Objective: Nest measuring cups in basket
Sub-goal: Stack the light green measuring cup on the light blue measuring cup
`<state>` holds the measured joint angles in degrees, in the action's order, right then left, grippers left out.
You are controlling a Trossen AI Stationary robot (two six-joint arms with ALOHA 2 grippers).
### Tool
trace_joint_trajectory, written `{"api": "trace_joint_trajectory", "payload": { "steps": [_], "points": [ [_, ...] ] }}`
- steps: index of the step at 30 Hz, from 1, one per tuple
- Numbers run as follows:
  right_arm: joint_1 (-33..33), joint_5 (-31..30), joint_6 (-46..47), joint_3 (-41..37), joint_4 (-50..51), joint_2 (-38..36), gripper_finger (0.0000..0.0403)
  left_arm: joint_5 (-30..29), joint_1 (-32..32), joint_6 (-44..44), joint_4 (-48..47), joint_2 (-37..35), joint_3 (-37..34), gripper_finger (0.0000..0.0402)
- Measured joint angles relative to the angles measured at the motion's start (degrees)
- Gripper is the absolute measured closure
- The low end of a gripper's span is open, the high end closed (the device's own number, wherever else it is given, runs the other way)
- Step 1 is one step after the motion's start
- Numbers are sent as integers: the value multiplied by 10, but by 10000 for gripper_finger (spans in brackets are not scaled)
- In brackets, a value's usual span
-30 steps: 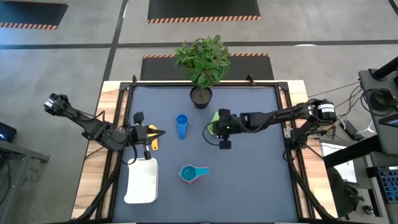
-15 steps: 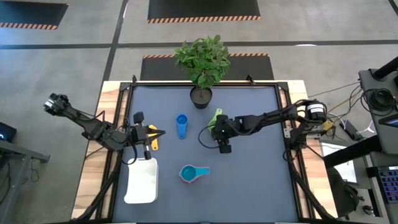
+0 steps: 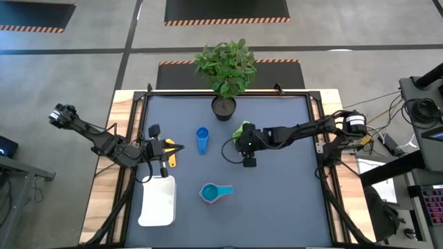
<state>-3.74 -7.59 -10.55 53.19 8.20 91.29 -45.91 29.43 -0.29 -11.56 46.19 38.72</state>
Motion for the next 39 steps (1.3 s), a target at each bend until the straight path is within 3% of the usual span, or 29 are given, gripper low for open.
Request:
{"api": "trace_joint_trajectory", "payload": {
  "steps": [15, 18, 27, 33, 39],
  "points": [
    [-23, -15, -35, 0, 7, 44, 260, 0, 0, 0, 0, 0, 0, 402],
    [-22, -14, -33, 0, 4, 45, 279, 0, 0, 0, 0, 0, 0, 402],
    [-18, -11, -20, 4, 5, 43, 385, 0, 0, 4, 0, 0, 0, 402],
    [12, -10, 8, 37, 12, 43, 392, 0, 0, 8, 0, 0, 0, 402],
    [51, -14, 95, 112, 81, 43, 393, 0, 0, 8, 0, 0, 0, 402]
  ]
}}
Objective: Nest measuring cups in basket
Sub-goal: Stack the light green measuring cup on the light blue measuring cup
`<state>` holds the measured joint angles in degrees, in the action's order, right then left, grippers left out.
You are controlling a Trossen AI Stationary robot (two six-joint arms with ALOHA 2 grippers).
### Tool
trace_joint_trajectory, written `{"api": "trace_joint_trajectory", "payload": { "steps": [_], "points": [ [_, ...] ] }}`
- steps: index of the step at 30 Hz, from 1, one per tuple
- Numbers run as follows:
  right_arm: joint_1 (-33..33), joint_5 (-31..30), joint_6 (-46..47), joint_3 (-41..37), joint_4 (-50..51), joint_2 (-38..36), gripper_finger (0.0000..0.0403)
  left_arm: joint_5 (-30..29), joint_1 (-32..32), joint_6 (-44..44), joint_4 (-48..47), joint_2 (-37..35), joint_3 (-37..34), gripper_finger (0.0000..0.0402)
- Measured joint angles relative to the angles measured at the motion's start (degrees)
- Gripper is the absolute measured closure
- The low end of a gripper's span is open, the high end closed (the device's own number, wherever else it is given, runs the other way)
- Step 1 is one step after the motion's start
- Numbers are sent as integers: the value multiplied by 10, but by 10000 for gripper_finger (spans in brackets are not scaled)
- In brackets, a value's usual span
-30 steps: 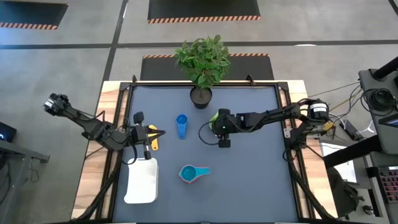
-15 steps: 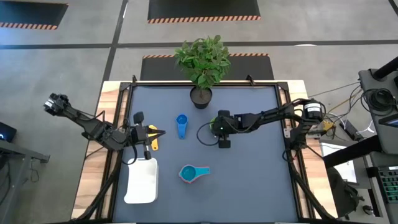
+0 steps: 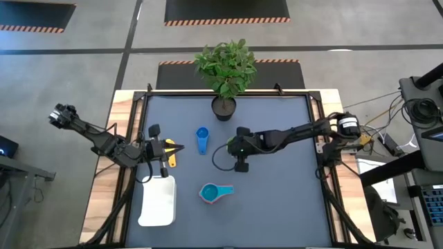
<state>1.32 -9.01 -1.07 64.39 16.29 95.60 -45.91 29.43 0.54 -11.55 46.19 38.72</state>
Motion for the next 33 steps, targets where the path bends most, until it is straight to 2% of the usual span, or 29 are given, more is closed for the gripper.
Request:
{"api": "trace_joint_trajectory", "payload": {
  "steps": [9, 15, 22, 27, 33],
  "points": [
    [76, 0, 131, 97, 32, 0, 393, 0, 0, 0, 0, 0, 0, 402],
    [120, -21, 239, 122, -3, 0, 393, 0, 0, 0, 0, 0, 0, 402],
    [171, -90, 272, 122, -55, 0, 391, 0, 0, 0, 0, 0, 0, 402],
    [190, -116, 280, 123, -81, 9, 391, 0, 0, -2, 0, 0, 0, 402],
    [196, -120, 278, 165, -65, 57, 390, 0, 0, -6, 1, 0, 0, 402]
  ]
}}
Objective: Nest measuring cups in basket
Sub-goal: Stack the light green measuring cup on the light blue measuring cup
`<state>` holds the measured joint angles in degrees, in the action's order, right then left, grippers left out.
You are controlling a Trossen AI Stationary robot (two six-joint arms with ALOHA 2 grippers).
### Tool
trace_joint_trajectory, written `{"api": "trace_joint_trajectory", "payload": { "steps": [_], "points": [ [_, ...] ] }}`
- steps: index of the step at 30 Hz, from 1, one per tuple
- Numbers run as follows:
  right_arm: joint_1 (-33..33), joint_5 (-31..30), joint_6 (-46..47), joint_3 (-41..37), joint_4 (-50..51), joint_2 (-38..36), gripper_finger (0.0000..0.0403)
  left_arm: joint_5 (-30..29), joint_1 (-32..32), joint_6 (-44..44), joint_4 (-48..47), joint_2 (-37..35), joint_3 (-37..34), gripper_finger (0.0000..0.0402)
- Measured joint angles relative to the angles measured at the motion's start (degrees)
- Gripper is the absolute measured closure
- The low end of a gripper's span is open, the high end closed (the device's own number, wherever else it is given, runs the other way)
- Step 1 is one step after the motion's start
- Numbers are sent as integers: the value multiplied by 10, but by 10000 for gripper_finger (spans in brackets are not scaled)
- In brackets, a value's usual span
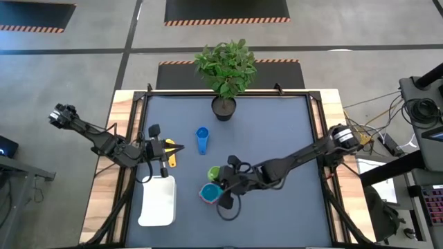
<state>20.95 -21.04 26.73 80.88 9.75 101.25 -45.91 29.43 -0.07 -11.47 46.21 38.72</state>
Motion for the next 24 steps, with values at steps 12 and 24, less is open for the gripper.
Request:
{"api": "trace_joint_trajectory", "payload": {
  "steps": [12, 24],
  "points": [
    [3, 0, 57, 193, 216, 110, 390, 0, 0, -2, -1, 0, 0, 402],
    [19, 0, 132, 374, 380, 213, 390, 0, 0, -5, -1, 0, 0, 402]
  ]
}}
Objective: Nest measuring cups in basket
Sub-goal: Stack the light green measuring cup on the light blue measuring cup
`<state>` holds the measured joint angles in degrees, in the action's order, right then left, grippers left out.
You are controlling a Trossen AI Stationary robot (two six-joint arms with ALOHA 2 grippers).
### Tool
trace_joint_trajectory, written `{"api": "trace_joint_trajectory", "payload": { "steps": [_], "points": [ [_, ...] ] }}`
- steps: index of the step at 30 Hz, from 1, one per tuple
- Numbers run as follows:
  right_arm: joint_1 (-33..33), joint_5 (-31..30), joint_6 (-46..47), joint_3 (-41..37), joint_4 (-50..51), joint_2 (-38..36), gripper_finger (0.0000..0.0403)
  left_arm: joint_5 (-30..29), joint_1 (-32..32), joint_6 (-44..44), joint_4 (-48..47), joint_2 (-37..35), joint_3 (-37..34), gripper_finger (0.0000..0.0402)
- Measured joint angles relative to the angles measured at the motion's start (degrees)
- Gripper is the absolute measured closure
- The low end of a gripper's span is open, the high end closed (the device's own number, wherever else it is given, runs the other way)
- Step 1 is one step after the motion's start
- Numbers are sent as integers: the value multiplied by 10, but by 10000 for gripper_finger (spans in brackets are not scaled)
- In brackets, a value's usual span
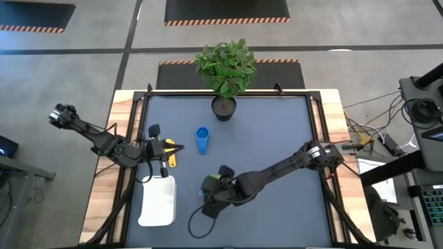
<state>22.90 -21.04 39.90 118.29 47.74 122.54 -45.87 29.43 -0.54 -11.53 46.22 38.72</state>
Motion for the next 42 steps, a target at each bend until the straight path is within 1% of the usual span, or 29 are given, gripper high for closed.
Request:
{"api": "trace_joint_trajectory", "payload": {
  "steps": [3, 9, 20, 30, 42],
  "points": [
    [6, 5, 10, 20, 9, 14, 390, 0, 0, 0, 0, 0, 0, 402],
    [12, 15, 38, 22, 14, 16, 390, 4, 0, 0, 0, 0, 0, 402],
    [15, 20, 34, 18, 12, 29, 390, 6, 0, -2, 0, 0, 0, 402],
    [15, 17, 4, 9, -13, 29, 389, 7, 0, -2, 0, 0, 0, 402],
    [15, 19, -1, -3, -22, 29, 354, 7, 0, -2, 0, 0, 0, 402]
  ]
}}
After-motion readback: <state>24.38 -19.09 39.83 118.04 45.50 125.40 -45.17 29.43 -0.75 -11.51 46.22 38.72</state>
